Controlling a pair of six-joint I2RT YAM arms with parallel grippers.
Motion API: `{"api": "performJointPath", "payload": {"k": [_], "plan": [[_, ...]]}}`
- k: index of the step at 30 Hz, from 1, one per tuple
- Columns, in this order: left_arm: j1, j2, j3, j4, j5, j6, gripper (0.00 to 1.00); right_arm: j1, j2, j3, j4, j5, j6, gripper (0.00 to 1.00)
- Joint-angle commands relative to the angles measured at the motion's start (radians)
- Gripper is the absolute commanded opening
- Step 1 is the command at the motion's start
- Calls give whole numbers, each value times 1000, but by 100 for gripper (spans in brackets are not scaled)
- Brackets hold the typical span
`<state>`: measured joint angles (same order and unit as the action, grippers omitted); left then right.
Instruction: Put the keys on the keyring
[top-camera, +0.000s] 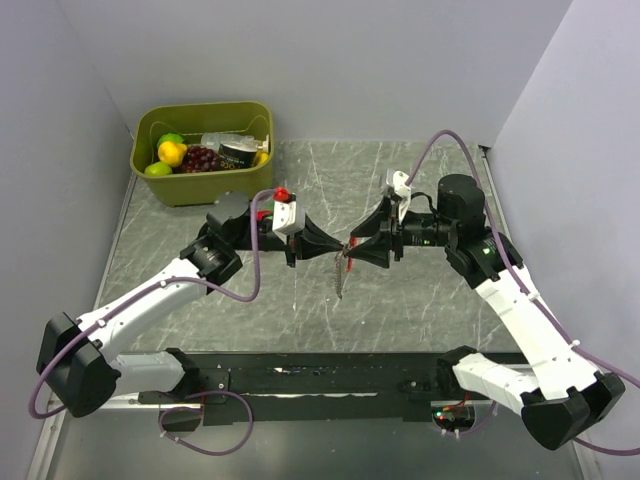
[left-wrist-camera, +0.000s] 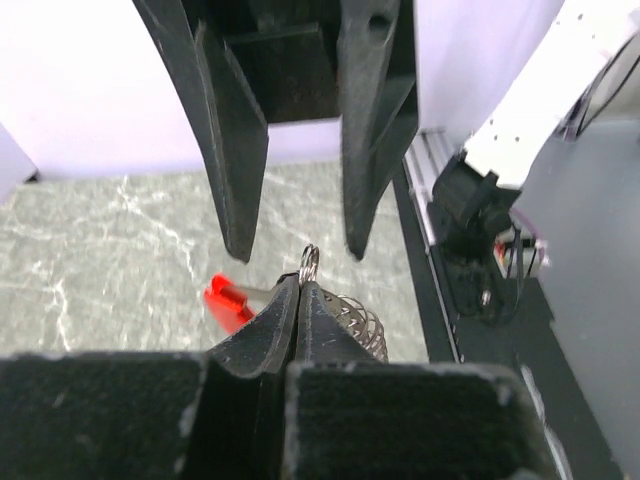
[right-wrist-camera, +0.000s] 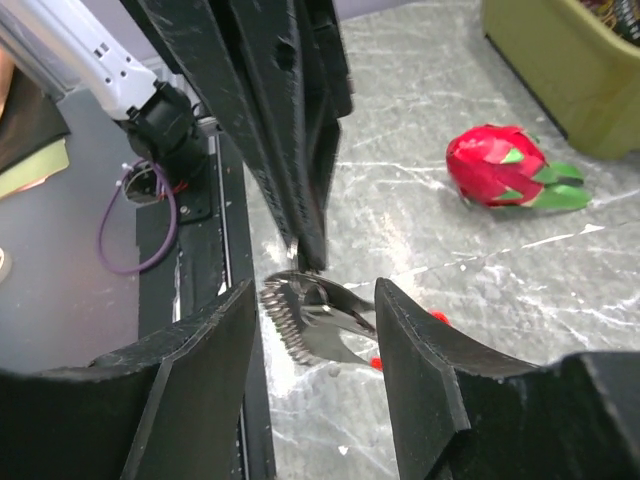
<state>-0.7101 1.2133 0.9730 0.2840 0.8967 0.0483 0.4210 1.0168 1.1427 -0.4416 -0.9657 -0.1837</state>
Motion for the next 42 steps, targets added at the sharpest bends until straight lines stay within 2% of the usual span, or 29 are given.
{"api": "performJointPath", "payload": {"k": [1, 10, 13, 24, 27, 28, 33, 36, 39, 42], "plan": [[1, -38, -31, 266, -7, -136, 1, -7, -15, -14, 66, -8, 15, 55], [0, -37, -43, 337, 5, -188, 1, -10, 0, -9, 64, -41, 16, 15], [0, -41, -51, 369, -7, -200, 1, -8, -1, -15, 52, -38, 7, 11], [3, -29, -91, 573, -16, -332, 1, -10, -3, -32, 18, -15, -20, 9], [3, -28, -94, 593, -27, -343, 1, -8, -14, -41, 15, -5, -23, 17], [3, -28, -94, 595, -28, -343, 1, -10, -18, -46, 15, -5, -22, 22], [3, -23, -100, 621, -31, -361, 1, -10, -27, -51, 15, 4, -22, 31], [3, -23, -100, 623, -31, -361, 1, -8, -26, -49, 15, -7, -22, 25], [3, -20, -97, 621, -28, -364, 1, -8, -21, -49, 18, -13, -19, 6], [3, -17, -99, 632, -28, -370, 1, -8, -17, -49, 18, -21, -19, 1]]}}
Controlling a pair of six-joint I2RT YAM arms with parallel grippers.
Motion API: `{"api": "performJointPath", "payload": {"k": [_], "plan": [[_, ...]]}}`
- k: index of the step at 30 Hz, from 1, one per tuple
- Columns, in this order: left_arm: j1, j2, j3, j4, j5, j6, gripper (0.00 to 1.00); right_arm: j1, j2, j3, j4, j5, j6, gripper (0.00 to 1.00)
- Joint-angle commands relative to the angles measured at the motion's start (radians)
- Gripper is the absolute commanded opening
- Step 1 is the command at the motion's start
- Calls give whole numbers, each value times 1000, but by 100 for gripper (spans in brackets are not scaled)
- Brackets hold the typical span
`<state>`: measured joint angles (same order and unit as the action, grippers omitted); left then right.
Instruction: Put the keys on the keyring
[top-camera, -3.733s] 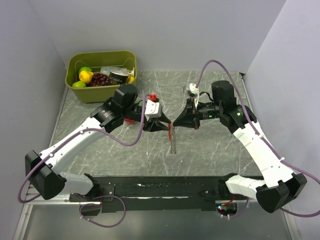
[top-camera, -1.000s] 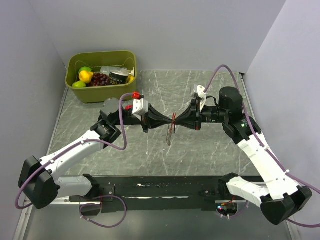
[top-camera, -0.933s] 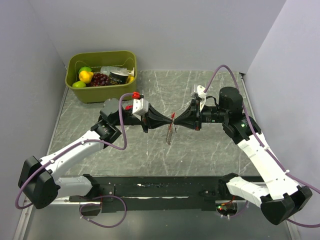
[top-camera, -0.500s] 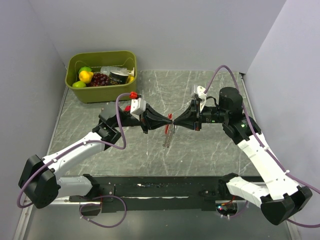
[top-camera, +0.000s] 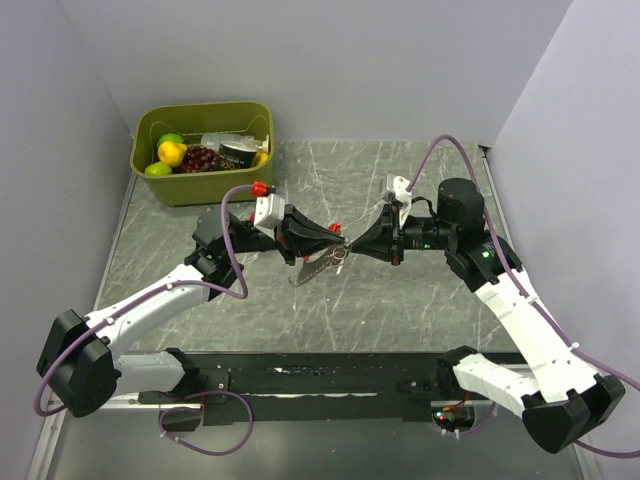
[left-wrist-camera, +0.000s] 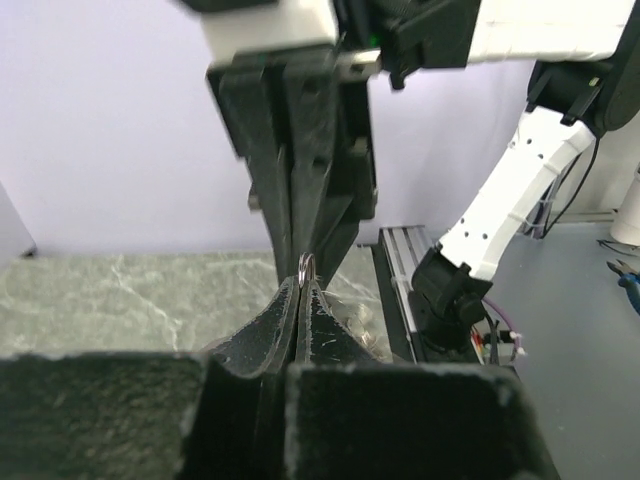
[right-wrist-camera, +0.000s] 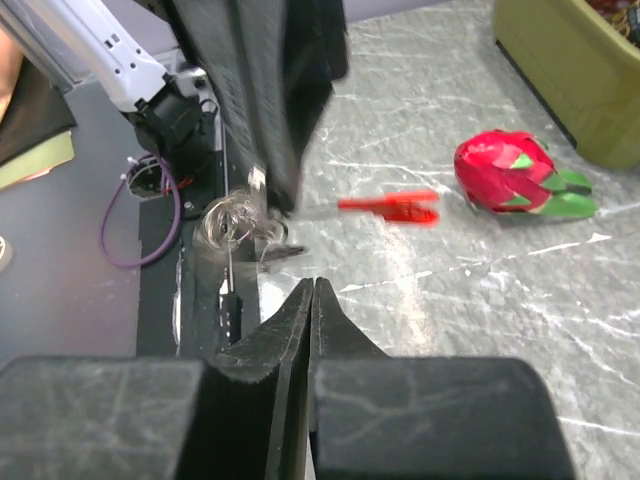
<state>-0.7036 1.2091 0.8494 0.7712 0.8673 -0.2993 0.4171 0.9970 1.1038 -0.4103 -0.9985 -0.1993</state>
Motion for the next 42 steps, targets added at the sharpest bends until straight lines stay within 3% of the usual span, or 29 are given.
{"api": "performJointPath", "payload": {"k": [1, 11, 17, 23, 25, 36, 40, 42], "plan": [[-4, -13, 25, 145, -1, -24, 1, -6, 3, -10, -13, 9, -2, 1], [-4, -6, 33, 108, 4, 3, 1, -6, -18, -10, -16, 37, -3, 5], [-2, -25, 43, 7, -2, 71, 1, -8, -75, -1, -38, 100, -18, 23], [-4, -36, 42, -15, -4, 88, 1, -14, -112, 18, -9, 57, 11, 52], [-4, -36, 40, -12, -4, 85, 1, -12, -110, 18, 21, 31, 35, 53], [-4, -31, 43, -9, 10, 78, 1, -8, -74, -4, 116, 6, 103, 49], [-4, -29, 45, -13, 10, 80, 1, -1, -55, 1, 140, -8, 121, 39], [-4, -29, 43, -9, 10, 77, 1, 5, -41, 2, 140, -14, 121, 26]]}}
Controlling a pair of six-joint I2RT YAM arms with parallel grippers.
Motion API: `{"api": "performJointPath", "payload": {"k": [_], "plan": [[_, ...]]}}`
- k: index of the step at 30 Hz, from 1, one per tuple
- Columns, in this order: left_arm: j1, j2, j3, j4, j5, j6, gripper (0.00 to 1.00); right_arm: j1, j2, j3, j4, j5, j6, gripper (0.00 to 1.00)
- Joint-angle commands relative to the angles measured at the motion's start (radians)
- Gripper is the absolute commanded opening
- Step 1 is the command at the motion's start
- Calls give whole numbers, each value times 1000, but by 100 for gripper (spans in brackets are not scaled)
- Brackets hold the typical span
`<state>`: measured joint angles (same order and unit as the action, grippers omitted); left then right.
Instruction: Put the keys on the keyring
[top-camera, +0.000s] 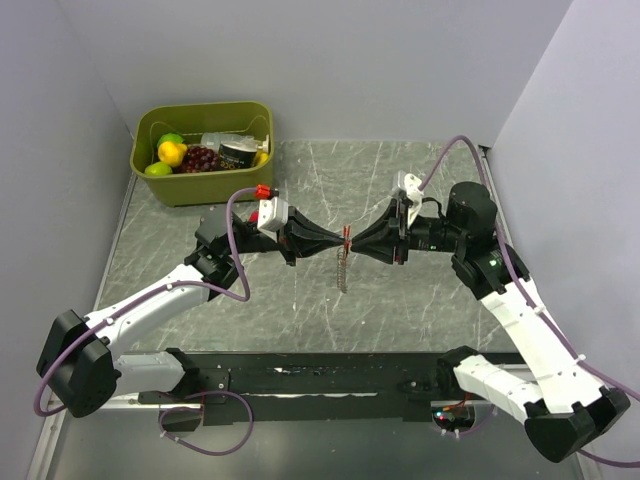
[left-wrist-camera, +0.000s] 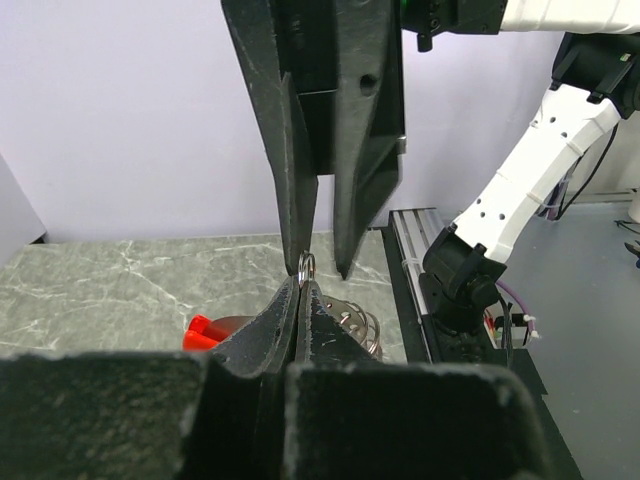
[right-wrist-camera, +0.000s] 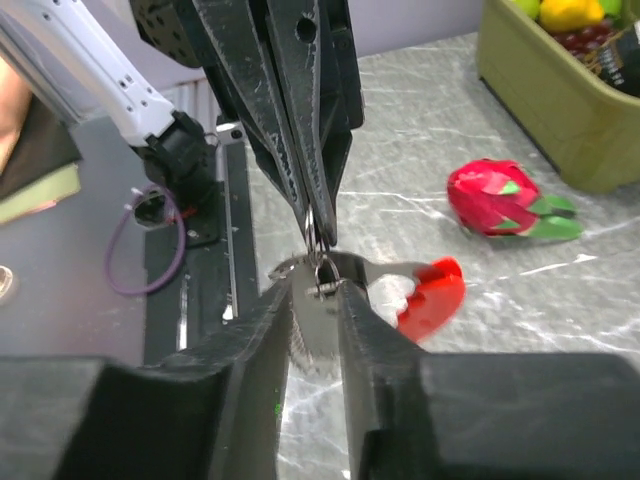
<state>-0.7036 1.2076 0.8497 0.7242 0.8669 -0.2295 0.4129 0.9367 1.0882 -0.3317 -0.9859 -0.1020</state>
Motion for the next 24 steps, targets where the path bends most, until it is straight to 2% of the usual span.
{"api": "performJointPath", "payload": {"k": [1, 4, 5, 6, 24], "plan": [[-4, -28, 43, 41, 12, 6, 1, 10, 24, 18, 60, -27, 22, 23], [-4, -26, 43, 49, 7, 2, 1, 17, 42, 15, 34, -27, 2, 10], [-4, -28, 43, 52, 6, 1, 1, 17, 45, 15, 27, -28, -4, 3], [-4, -28, 42, 55, 1, -1, 1, 17, 48, 15, 13, -27, -13, 1], [-4, 0, 28, 159, -11, -77, 1, 75, 79, -13, -10, 12, -51, 0]]}}
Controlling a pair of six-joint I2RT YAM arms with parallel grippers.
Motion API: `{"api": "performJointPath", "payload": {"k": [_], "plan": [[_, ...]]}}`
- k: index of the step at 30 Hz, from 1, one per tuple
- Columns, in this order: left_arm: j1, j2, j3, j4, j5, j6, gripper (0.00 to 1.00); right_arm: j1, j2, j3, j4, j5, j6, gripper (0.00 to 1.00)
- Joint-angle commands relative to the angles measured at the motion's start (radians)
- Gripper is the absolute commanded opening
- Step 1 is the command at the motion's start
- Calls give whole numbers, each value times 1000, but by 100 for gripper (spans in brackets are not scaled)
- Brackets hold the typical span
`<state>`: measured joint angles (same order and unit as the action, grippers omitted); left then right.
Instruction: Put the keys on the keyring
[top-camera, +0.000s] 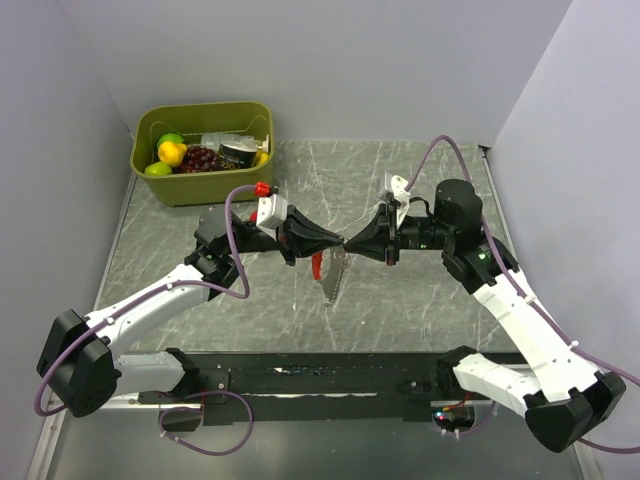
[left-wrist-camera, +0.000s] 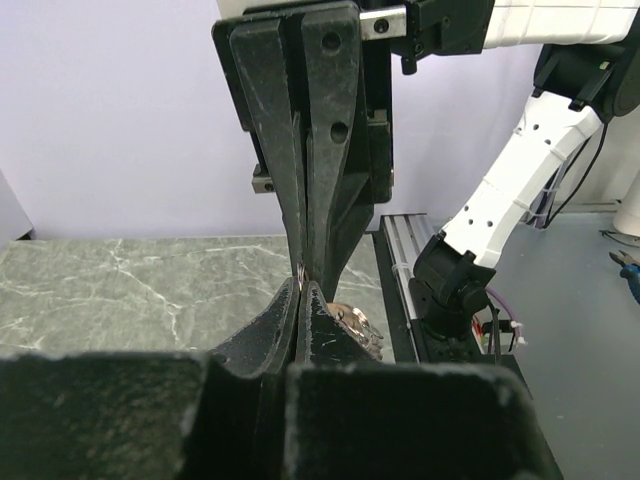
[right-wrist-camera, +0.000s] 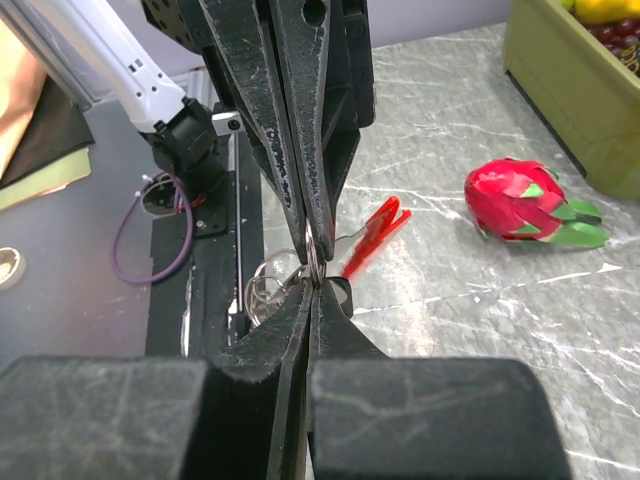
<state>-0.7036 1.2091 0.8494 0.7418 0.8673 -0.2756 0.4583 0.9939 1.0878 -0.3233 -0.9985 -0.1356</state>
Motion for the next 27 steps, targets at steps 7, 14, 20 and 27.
{"api": "performJointPath", "payload": {"k": [7, 14, 20, 27], "plan": [[-4, -14, 14, 44, -27, 38, 1, 29, -50, -40, -2, 154, -13, 28], [-2, -2, -49, -50, -57, 128, 1, 3, -116, -103, 27, 322, 7, 68], [-11, 62, -30, -110, -71, 177, 1, -41, -152, -175, 78, 322, 42, 77], [-85, 239, 62, -159, -79, 243, 1, -53, -184, -218, 81, 339, 60, 100]]}}
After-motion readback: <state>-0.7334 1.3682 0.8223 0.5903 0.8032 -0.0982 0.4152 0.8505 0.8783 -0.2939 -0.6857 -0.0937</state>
